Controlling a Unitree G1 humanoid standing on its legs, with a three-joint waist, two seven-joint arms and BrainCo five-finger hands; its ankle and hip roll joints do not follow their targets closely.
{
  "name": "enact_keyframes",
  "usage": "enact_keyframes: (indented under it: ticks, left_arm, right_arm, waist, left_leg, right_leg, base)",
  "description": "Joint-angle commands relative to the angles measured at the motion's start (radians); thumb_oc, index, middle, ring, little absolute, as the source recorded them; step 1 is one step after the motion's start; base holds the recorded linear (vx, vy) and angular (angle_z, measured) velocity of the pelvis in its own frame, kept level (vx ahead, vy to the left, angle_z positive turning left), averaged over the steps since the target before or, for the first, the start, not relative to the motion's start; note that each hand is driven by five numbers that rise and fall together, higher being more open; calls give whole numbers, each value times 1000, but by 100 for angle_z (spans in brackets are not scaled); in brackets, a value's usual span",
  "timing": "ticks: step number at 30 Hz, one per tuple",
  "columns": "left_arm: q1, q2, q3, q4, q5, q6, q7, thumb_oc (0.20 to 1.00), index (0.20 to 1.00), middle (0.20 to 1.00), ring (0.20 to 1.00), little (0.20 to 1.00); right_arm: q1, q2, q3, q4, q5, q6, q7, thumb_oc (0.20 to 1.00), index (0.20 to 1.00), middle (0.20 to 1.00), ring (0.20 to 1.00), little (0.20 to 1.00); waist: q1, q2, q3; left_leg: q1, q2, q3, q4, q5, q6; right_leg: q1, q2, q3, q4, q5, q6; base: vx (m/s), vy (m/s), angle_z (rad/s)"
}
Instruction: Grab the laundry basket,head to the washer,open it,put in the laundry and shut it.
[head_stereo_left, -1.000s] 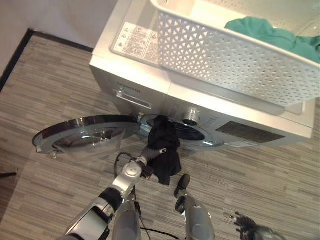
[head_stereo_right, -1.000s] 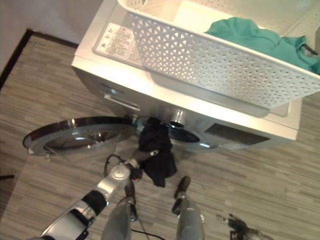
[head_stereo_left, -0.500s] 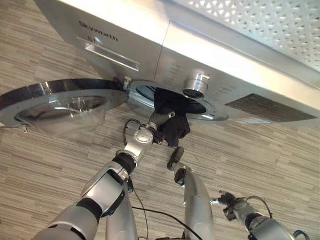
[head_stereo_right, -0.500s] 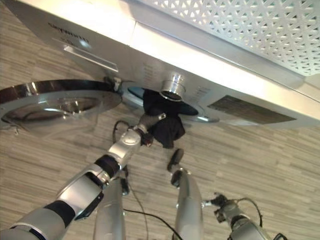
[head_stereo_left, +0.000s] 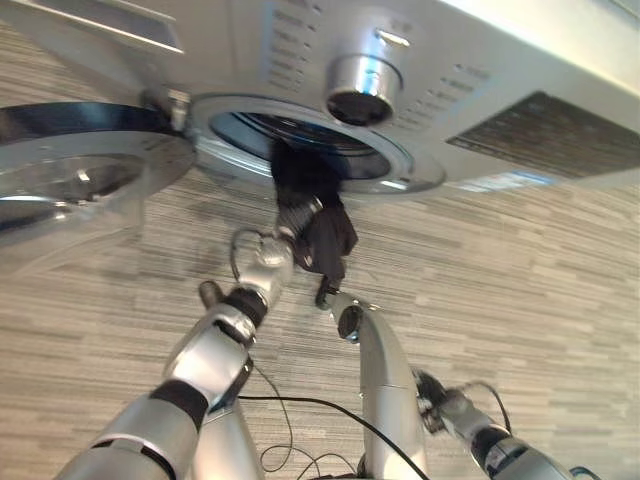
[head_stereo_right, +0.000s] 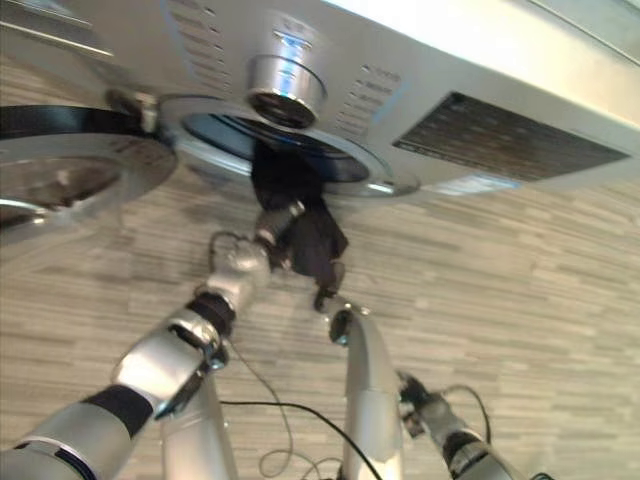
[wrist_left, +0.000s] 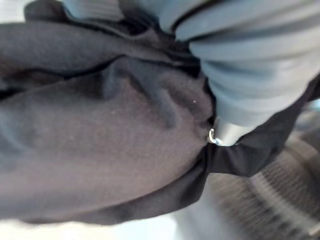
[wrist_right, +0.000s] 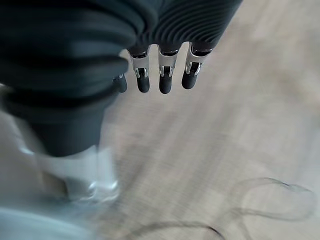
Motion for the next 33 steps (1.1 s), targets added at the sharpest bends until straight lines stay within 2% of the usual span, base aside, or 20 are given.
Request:
enact_keyframes:
  ticks: [1,3,4,5,7,11,14,15,16,17,19,22,24,26,27,28,29,31,32,33]
  left_arm:
    - [-218,124,30,26,-40,-97,17,200,200,200,200,200]
    - [-284,220,29,38,-50,-108,18,200,200,200,200,200]
    - [-288,223,29,42,-52,-108,15,200,200,200,200,200]
    - [-337,274,27,35,-64,-122,26,200,200,200,200,200]
    - [-383,309,13,14,-68,-140,43,200,200,200,200,200]
    - [-462,310,21,4,-133,-168,72,200,200,200,200,200]
    - [-566,250,100,-22,-370,-230,98,200,200,200,200,200]
    - [-660,194,154,-78,-548,-297,98,200,200,200,200,200]
    - [-668,194,152,-74,-562,-303,91,200,200,200,200,200]
    - [-709,168,174,-229,-631,-388,84,200,200,200,200,200]
    - [-688,115,196,-417,-648,-472,96,200,200,200,200,200]
    - [-644,55,202,-564,-609,-522,125,200,200,200,200,200]
    - [-578,35,171,-562,-512,-479,171,200,200,200,200,200]
    - [-530,41,118,-506,-469,-399,165,542,542,542,542,542]
    - [-520,61,83,-450,-446,-345,138,1000,1000,1000,1000,1000]
    - [-500,98,31,-384,-405,-265,97,1000,1000,1000,1000,1000]
    - [-503,100,30,-378,-408,-263,91,1000,1000,1000,1000,1000]
    - [-506,216,-118,-142,-308,-85,-48,1000,1000,1000,1000,1000]
    - [-527,258,-211,-48,-211,-15,-84,1000,1000,1000,1000,1000]
    - [-565,312,-331,104,-4,60,-152,1000,1000,1000,1000,1000]
  right_arm:
    - [44,-97,13,-102,34,-32,0,1000,1000,1000,1000,1000]
    - [45,-126,12,-167,16,-37,7,1000,1000,1000,1000,1000]
    - [43,-128,12,-172,16,-34,8,1000,1000,1000,1000,1000]
    - [58,-148,14,-209,-1,-36,19,1000,1000,1000,1000,1000]
    - [75,-178,2,-231,-7,-36,27,1000,1000,1000,1000,1000]
    - [71,-175,-1,-189,-9,-32,18,1000,1000,1000,1000,1000]
    - [40,-182,3,-157,-4,-22,3,1000,1000,1000,1000,1000]
    - [9,-190,11,-126,-1,-1,-10,1000,1000,1000,1000,1000]
    - [1,-192,8,-121,0,0,-10,1000,1000,1000,1000,1000]
    - [10,-198,-1,-119,-1,9,-14,1000,1000,1000,1000,1000]
    - [40,-214,-3,-157,-14,13,-6,1000,1000,1000,1000,1000]
    - [80,-230,-5,-203,-25,16,7,1000,1000,1000,1000,1000]
    - [103,-246,-12,-246,-27,15,14,1000,1000,1000,1000,1000]
    - [126,-254,-20,-271,-32,14,19,1000,1000,1000,1000,1000]
    - [138,-254,-26,-282,-28,12,23,1000,1000,1000,1000,1000]
    - [147,-263,-34,-291,-27,8,27,1000,1000,1000,1000,1000]
    - [147,-261,-33,-292,-27,8,28,1000,1000,1000,1000,1000]
    - [165,-294,-53,-313,-24,4,48,1000,1000,1000,1000,1000]
    - [168,-310,-56,-304,-20,8,58,1000,1000,1000,1000,1000]
    - [159,-318,-59,-278,-15,16,76,1000,1000,1000,1000,1000]
  waist:
    - [-36,17,-65]
    - [-53,14,-69]
    - [-54,14,-69]
    - [-65,15,-71]
    - [-72,16,-71]
    - [-76,22,-63]
    - [-86,24,-59]
    - [-94,30,-64]
    - [-92,32,-59]
    - [-97,40,-57]
    - [-98,46,-54]
    - [-101,41,-52]
    - [-107,36,-47]
    - [-102,35,-39]
    - [-101,36,-36]
    - [-96,43,-33]
    - [-98,41,-33]
    - [-95,54,-32]
    - [-92,64,-36]
    - [-89,71,-38]
  left_leg:
    - [-38,17,26,-8,-27,19]
    - [-51,32,30,-5,-25,16]
    - [-54,34,31,-3,-25,16]
    - [-53,44,39,-4,-27,14]
    - [-49,52,48,-9,-27,11]
    - [-27,54,64,-32,-27,9]
    - [-8,49,78,-62,-24,3]
    - [-2,42,82,-82,-20,-3]
    - [-1,40,84,-87,-18,-3]
    - [5,32,91,-108,-14,-7]
    - [21,20,103,-140,-6,-13]
    - [43,11,115,-170,1,-18]
    - [64,8,121,-188,6,-19]
    - [80,2,119,-198,13,-16]
    - [85,-1,115,-201,16,-15]
    - [91,0,113,-207,17,-16]
    - [90,-1,114,-208,20,-15]
    - [99,-2,118,-220,27,-12]
    - [102,-2,116,-224,29,-13]
    - [103,-3,113,-232,38,-13]
  right_leg:
    - [-13,36,73,-69,-15,86]
    - [-26,47,79,-83,-4,94]
    - [-28,49,80,-84,-2,94]
    - [-32,56,85,-97,4,101]
    - [-34,64,90,-115,11,106]
    - [-27,67,96,-142,19,113]
    - [-18,72,105,-175,25,120]
    - [-16,76,110,-196,32,126]
    - [-16,75,110,-200,35,127]
    - [-17,77,112,-214,40,133]
    - [-13,79,114,-239,49,138]
    - [-2,82,119,-264,58,143]
    - [15,87,127,-289,64,143]
    - [31,91,127,-292,64,137]
    - [38,91,124,-292,62,135]
    - [45,91,122,-291,58,135]
    - [45,90,121,-294,61,133]
    - [53,87,116,-298,61,129]
    - [58,86,111,-299,59,127]
    - [59,82,106,-301,65,124]
  base:
    - [7,39,-30]
    - [12,8,-39]
    - [28,-5,-37]
    - [30,-3,-26]
    - [37,-1,-13]
    - [38,8,-8]
    - [46,27,-2]
    - [54,26,8]
    - [88,31,10]
    - [66,28,6]
    - [64,23,5]
    - [45,3,9]
    - [16,-7,0]
    - [-2,-11,-2]
    - [0,-15,-5]
    - [-4,-7,-3]
    - [0,0,0]
    - [0,5,2]
    - [0,0,0]
    - [6,11,-4]
